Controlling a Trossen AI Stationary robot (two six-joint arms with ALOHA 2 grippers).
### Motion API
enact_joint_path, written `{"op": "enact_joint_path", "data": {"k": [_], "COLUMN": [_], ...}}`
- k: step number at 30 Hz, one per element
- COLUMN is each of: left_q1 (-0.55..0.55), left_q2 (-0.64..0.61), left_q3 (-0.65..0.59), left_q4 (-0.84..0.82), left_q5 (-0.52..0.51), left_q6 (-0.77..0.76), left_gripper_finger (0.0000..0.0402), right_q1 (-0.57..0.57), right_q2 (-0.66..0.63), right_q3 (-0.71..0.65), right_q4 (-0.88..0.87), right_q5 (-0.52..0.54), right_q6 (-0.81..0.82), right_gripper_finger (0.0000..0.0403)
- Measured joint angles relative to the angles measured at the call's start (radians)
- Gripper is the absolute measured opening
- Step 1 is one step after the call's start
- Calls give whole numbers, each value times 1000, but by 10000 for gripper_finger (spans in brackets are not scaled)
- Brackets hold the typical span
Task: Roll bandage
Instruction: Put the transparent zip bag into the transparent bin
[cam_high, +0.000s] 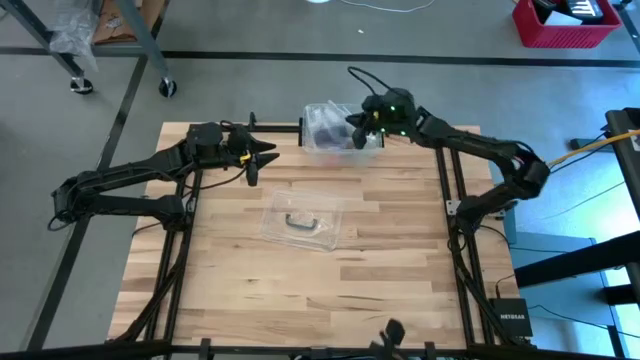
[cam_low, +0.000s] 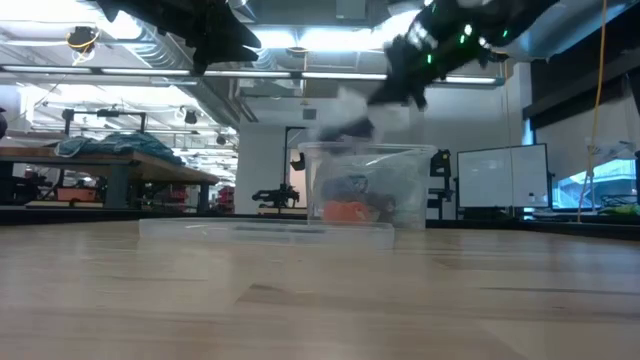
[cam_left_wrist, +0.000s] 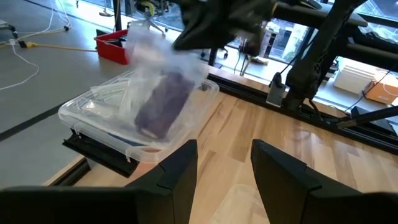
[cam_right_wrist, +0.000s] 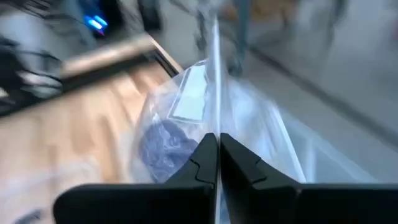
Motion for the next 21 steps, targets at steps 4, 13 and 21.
{"op": "enact_joint_path", "data": {"k": [4, 13, 21], "left_q1": [0, 0, 0], "left_q2": [0, 0, 0], "left_q3": [0, 0, 0], "left_q4": [0, 0, 0], "left_q5": [-3, -7, -7], "left_q6": [1, 1, 1], "left_gripper_finger": [143, 143, 143], "right_q1": [-69, -109, -109], "right_q2": [71, 79, 68], "right_q3": [0, 26, 272], "right_q4": [-127, -289, -523], "right_q5": [13, 75, 74], "right_q6": [41, -87, -199], "right_gripper_finger": [14, 70, 200]}}
